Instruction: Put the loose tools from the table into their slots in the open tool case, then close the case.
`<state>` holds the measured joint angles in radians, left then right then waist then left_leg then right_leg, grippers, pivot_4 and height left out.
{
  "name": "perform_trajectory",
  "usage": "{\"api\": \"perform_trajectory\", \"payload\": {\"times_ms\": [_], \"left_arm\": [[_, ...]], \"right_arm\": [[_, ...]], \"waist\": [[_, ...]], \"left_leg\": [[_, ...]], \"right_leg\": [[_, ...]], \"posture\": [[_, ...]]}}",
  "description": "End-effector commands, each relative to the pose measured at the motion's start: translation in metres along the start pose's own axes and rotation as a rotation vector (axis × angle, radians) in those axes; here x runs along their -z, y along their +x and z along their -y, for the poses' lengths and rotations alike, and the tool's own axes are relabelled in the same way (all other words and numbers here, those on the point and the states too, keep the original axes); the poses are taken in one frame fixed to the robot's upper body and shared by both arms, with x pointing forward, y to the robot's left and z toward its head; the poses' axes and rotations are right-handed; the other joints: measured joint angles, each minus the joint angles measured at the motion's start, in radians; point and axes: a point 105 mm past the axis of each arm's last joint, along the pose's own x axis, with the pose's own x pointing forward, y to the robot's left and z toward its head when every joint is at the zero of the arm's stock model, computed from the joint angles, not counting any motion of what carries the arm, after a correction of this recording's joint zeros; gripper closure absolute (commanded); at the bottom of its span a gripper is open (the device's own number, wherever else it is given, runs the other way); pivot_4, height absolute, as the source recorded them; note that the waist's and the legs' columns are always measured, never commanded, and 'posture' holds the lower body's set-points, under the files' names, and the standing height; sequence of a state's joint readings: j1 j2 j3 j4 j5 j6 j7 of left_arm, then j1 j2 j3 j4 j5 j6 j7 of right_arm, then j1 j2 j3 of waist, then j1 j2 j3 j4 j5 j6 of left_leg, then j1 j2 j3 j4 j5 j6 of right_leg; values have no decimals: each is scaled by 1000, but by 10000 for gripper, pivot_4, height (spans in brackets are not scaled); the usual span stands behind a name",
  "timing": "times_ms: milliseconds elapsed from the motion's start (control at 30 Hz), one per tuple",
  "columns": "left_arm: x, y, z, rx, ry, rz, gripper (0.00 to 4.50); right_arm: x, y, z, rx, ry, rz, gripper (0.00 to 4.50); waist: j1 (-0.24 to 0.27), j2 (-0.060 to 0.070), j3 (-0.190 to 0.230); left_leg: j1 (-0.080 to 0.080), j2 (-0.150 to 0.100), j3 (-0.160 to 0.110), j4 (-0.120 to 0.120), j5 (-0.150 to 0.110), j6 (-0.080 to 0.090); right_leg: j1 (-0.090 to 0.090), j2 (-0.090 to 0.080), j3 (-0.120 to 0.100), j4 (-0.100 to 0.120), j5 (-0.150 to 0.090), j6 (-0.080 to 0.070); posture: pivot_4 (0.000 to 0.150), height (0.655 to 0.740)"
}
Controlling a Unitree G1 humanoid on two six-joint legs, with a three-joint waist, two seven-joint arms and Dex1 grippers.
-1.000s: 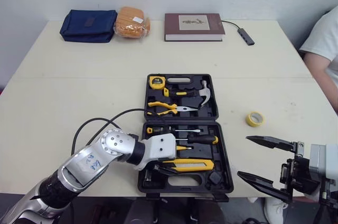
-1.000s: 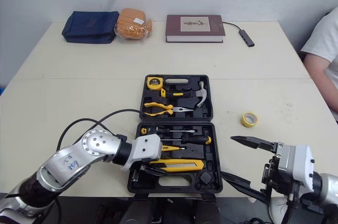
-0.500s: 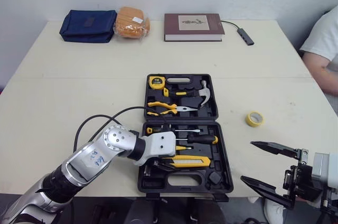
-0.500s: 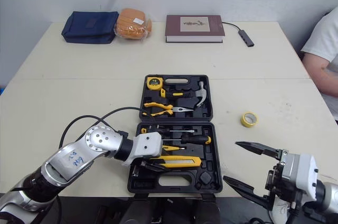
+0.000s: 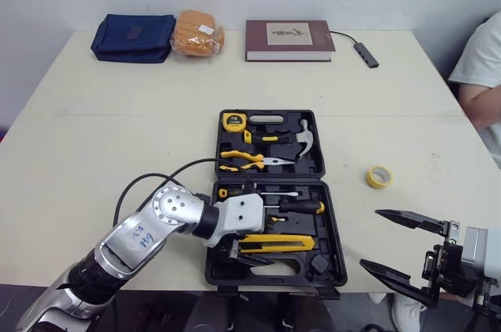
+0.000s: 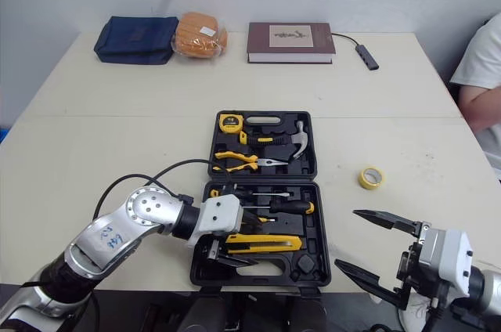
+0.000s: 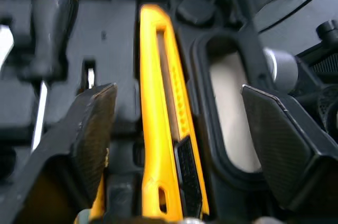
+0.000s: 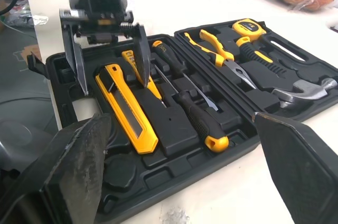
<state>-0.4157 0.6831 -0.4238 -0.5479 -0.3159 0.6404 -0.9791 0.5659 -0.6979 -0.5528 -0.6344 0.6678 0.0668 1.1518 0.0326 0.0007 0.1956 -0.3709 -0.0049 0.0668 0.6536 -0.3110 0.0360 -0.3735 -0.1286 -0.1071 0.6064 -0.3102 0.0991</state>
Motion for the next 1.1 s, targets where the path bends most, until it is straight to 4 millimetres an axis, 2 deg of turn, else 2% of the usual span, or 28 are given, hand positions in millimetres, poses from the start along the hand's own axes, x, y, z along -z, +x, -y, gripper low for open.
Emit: {"api": "perform_trajectory", "payload": {"times_ms": [33,100,133,200,300,433,533,700,867,1100], "left_arm": [[-13,-5,3,10,52,89,6926],[-19,-7,3,11,77,155,6926],[-25,-8,3,9,94,216,9361],[-23,-10,5,33,48,278,14255],[-12,-4,4,47,82,278,28703],[-1,3,2,76,74,245,43510],[4,5,-4,44,85,233,44311],[20,13,-1,47,70,172,44311],[20,15,-7,12,57,185,44311],[35,17,-14,-47,1,118,44311]], "right_arm": [[-3,-1,-2,-4,-13,10,0],[-3,0,-2,-4,-12,9,0],[-3,0,-2,-4,-11,8,0],[-2,-1,-3,3,-7,4,0],[1,-4,-1,27,1,-14,0],[3,-5,1,35,-12,-46,0],[2,-4,2,47,-19,-47,0],[0,-6,4,66,-29,-53,0],[-2,-3,4,70,-28,-52,0],[-7,1,5,88,-26,-30,0]], "waist": [[0,0,0],[-1,0,0],[-1,0,0],[-1,0,0],[-1,0,0],[0,0,0],[0,0,0],[-1,0,0],[-1,0,0],[-1,0,0]], "left_leg": [[0,0,0,0,0,0],[0,0,0,0,0,0],[0,0,0,0,0,0],[0,0,0,1,0,0],[1,0,0,1,0,0],[0,0,0,2,0,1],[0,0,0,2,-1,1],[0,0,0,2,-1,1],[0,0,0,2,-1,1],[0,0,0,3,-1,1]], "right_leg": [[0,0,0,0,0,0],[0,0,0,0,0,0],[0,0,0,0,0,0],[0,0,0,0,0,0],[0,0,0,0,0,0],[1,0,0,1,0,0],[0,0,0,1,0,0],[0,0,0,2,0,0],[0,0,0,2,0,0],[0,0,0,2,0,0]], "posture": [[1500,7400],[1500,7400],[1500,7400],[1500,7400],[1500,7400],[1500,7400],[1500,7400],[1500,7400],[1500,7400],[1500,7400]]}}
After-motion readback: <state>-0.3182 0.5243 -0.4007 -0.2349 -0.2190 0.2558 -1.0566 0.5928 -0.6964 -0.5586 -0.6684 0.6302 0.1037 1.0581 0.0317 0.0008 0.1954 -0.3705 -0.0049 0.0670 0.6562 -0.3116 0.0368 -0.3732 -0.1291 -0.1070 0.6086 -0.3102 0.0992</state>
